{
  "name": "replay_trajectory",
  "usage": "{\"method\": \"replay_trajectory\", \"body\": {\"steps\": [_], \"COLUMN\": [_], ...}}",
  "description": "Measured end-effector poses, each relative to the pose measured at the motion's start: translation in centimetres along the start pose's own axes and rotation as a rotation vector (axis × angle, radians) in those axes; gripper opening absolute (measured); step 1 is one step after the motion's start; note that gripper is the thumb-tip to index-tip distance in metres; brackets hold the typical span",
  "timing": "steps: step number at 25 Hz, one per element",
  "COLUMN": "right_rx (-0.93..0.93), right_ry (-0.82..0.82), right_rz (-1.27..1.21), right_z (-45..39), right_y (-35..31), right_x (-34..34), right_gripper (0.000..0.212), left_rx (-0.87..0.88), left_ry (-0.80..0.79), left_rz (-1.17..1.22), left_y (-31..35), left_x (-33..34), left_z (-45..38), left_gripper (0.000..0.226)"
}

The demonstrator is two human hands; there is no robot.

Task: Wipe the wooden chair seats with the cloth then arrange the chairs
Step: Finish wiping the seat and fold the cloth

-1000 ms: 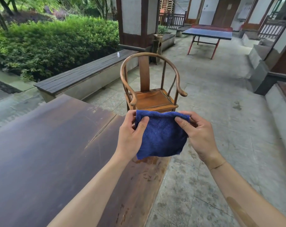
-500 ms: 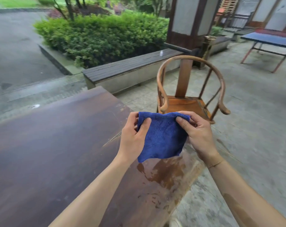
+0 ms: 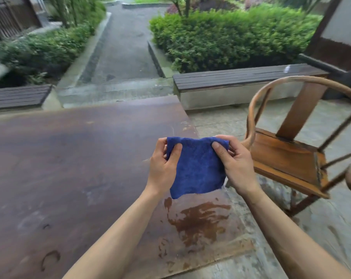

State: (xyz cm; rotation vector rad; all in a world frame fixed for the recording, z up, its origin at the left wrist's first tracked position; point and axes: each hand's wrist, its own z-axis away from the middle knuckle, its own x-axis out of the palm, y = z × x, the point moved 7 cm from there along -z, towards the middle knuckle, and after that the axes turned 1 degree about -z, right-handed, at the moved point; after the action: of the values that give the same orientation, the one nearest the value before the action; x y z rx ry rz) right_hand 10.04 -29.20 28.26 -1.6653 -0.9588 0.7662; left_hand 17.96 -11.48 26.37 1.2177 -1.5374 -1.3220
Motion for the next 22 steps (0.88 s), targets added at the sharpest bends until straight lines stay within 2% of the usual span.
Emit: {"method": "replay_trajectory", "body": {"steps": [4, 9, 13, 19, 22], "right_rx": [0.012, 0.136, 0.300, 0.606, 0.659], "right_ry": [-0.033, -0.067, -0.077, -0.106, -0.140], "right_rz": [-0.011, 0.003, 0.036, 0.223, 0.346], "right_z": [0.0, 1.6, 4.5, 11.5, 12.0], "right_y": [1.4, 5.9, 11.8, 24.2, 28.9], "right_x": [0.7, 1.3, 0.8, -0.7, -0.8], "right_gripper": [0.021, 0.015, 0.015, 0.008, 0.004], "left_rx": [-0.026, -0.139, -0.280, -0.590, -0.692], "left_ry": [0.064, 0.089, 0.112, 0.123, 0.140], "left_rz": [-0.021, -0.068, -0.085, -0.135, -0.176], "left_y": [-1.3, -5.9, -11.7, -24.1, -28.6], "left_x": [-0.8, -1.3, -0.8, 0.1, 0.5], "left_z": [0.7, 2.9, 6.2, 12.8, 13.6], "left_gripper": [0.012, 0.009, 0.009, 0.006, 0.004]}}
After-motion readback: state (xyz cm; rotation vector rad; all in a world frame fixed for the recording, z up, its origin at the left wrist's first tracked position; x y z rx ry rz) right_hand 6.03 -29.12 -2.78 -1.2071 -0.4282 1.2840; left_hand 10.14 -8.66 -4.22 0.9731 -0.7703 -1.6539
